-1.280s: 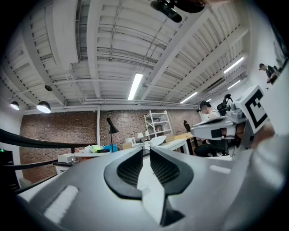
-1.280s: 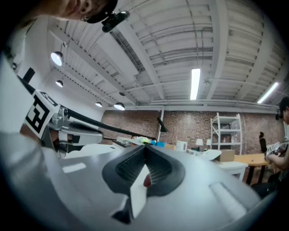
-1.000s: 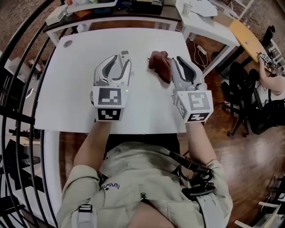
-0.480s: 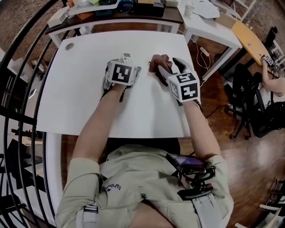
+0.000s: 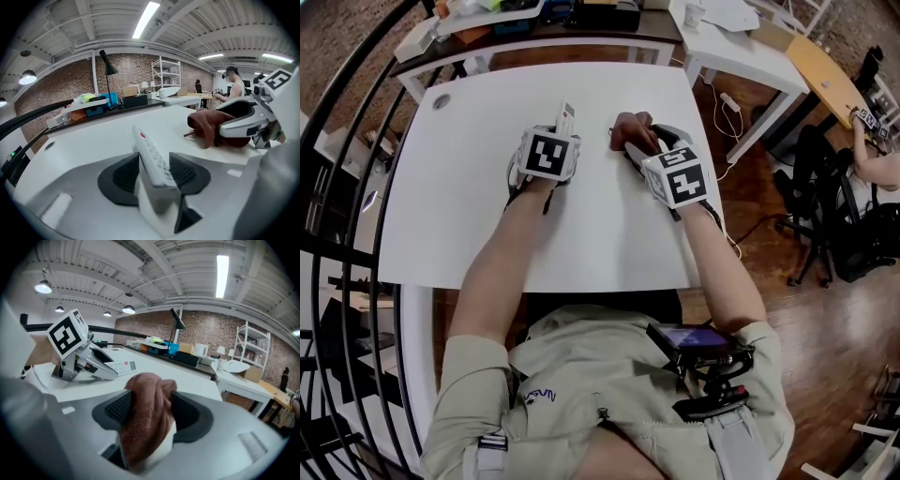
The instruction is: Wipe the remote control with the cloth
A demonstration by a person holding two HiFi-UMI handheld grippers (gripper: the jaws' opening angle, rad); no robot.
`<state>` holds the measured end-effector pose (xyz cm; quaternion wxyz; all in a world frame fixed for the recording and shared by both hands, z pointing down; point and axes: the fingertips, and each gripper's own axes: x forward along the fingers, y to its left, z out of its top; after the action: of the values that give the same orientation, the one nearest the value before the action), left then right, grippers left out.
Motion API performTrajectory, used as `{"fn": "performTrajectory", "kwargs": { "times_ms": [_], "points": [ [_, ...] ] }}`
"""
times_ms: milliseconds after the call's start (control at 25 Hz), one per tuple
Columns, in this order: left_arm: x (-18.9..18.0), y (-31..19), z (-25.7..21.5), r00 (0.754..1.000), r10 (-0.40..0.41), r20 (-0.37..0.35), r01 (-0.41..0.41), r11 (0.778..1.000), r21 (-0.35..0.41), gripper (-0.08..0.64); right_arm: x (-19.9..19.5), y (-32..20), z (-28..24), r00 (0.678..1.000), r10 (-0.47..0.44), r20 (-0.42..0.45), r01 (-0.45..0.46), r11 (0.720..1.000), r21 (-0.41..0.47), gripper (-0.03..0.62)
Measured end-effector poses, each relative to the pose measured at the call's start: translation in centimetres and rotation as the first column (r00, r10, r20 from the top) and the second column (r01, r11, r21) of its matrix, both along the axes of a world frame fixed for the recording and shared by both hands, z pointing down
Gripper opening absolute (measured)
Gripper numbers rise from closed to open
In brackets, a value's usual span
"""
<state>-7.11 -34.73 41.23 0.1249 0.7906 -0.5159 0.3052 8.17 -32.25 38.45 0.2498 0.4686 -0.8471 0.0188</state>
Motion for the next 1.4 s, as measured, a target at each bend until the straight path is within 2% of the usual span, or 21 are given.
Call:
{"fn": "performTrajectory", "kwargs": {
  "times_ms": [40, 160, 240, 360, 400, 480, 520, 560, 640, 680, 800, 880, 960, 1000, 1080, 1160, 1200, 1240, 1280, 1320, 1400],
  "points": [
    [0.4, 0.0, -0.4, 0.999, 0.023, -0.029, -0.022, 1.0, 0.02, 0.199, -0.1, 0.0, 0.1, 1.0, 0.0, -0.002, 0.0, 1.0, -0.003, 0.234],
    [0.2, 0.5, -1.2, 0.993, 0.052, -0.106, -0.045, 0.997, 0.068, 0.115, -0.5, -0.2, 0.4, 1.0, 0.001, -0.017, -0.002, 1.0, -0.012, 0.229],
    [0.5, 1.3, -1.6, 0.983, 0.075, -0.166, -0.06, 0.994, 0.093, 0.11, -0.5, -0.5, 0.5, 0.999, 0.001, -0.034, -0.001, 1.0, -0.021, 0.23],
    [1.6, 3.3, -3.0, 0.967, 0.124, -0.224, -0.09, 0.983, 0.157, 0.104, 0.0, -0.5, 0.7, 0.999, 0.0, -0.048, -0.002, 0.999, -0.035, 0.13],
    [1.9, 4.0, -3.7, 0.962, 0.14, -0.236, -0.097, 0.978, 0.186, 0.104, 0.1, -0.4, 0.7, 0.999, 0.004, -0.049, -0.006, 1.0, -0.03, 0.122],
    [2.1, 5.4, -5.1, 0.944, 0.166, -0.286, -0.099, 0.967, 0.235, 0.104, 0.4, 0.1, -0.2, 0.999, 0.014, -0.029, -0.014, 1.0, 0.015, 0.106],
    [2.0, 6.0, -5.8, 0.924, 0.172, -0.342, -0.088, 0.965, 0.246, 0.104, 0.5, 0.5, -1.3, 1.0, 0.013, -0.004, -0.012, 0.998, 0.059, 0.104],
    [1.8, 6.6, -6.5, 0.887, 0.173, -0.428, -0.069, 0.966, 0.248, 0.104, 0.4, 1.1, -3.2, 0.999, 0.0, 0.032, -0.004, 0.993, 0.121, 0.103],
    [1.1, 8.2, -8.4, 0.755, 0.171, -0.633, -0.027, 0.973, 0.231, 0.103, -0.1, 3.0, -8.3, 0.993, -0.054, 0.104, 0.024, 0.961, 0.276, 0.1],
    [0.9, 9.1, -9.3, 0.689, 0.173, -0.704, -0.018, 0.975, 0.222, 0.103, -0.5, 4.0, -10.4, 0.99, -0.083, 0.117, 0.038, 0.94, 0.339, 0.1],
    [1.1, 11.6, -11.4, 0.536, 0.208, -0.818, -0.038, 0.974, 0.223, 0.103, -3.0, 7.1, -14.6, 0.984, -0.17, 0.053, 0.126, 0.874, 0.47, 0.1],
    [1.6, 12.7, -12.5, 0.477, 0.226, -0.85, -0.05, 0.972, 0.23, 0.103, -5.6, 8.9, -14.7, 0.97, -0.235, -0.064, 0.235, 0.835, 0.498, 0.1],
    [1.6, 12.9, -12.9, 0.455, 0.221, -0.863, -0.043, 0.973, 0.227, 0.103, -7.7, 10.7, -13.2, 0.939, -0.294, -0.177, 0.343, 0.81, 0.475, 0.097],
    [1.5, 12.8, -12.9, 0.441, 0.211, -0.872, -0.034, 0.975, 0.219, 0.103, -8.5, 11.7, -12.4, 0.922, -0.325, -0.211, 0.387, 0.802, 0.456, 0.095],
    [0.9, 12.4, -13.0, 0.389, 0.181, -0.903, -0.01, 0.981, 0.192, 0.103, -10.1, 14.1, -11.0, 0.881, -0.41, -0.235, 0.473, 0.773, 0.423, 0.092],
    [0.3, 12.2, -13.2, 0.325, 0.147, -0.934, 0.02, 0.987, 0.162, 0.103, -11.8, 17.0, -10.1, 0.817, -0.516, -0.256, 0.576, 0.713, 0.4, 0.091],
    [0.0, 12.1, -13.3, 0.31, 0.137, -0.941, 0.035, 0.987, 0.156, 0.103, -12.4, 18.2, -9.7, 0.781, -0.561, -0.274, 0.624, 0.678, 0.389, 0.091],
    [-0.2, 12.1, -13.5, 0.325, 0.141, -0.935, 0.048, 0.985, 0.166, 0.103, -12.5, 18.8, -9.6, 0.759, -0.584, -0.287, 0.65, 0.656, 0.385, 0.091],
    [-0.3, 12.2, -13.7, 0.378, 0.167, -0.911, 0.057, 0.978, 0.203, 0.103, -11.9, 18.5, -10.1, 0.769, -0.574, -0.282, 0.638, 0.658, 0.4, 0.089],
    [-0.2, 12.4, -14.1, 0.467, 0.212, -0.859, 0.056, 0.962, 0.268, 0.103, -10.7, 17.3, -11.2, 0.811, -0.531, -0.245, 0.581, 0.687, 0.435, 0.089],
    [0.9, 13.3, -14.5, 0.678, 0.313, -0.666, -0.001, 0.905, 0.425, 0.103, -7.2, 14.0, -14.2, 0.918, -0.389, -0.073, 0.369, 0.774, 0.514, 0.089]
  ]
}}
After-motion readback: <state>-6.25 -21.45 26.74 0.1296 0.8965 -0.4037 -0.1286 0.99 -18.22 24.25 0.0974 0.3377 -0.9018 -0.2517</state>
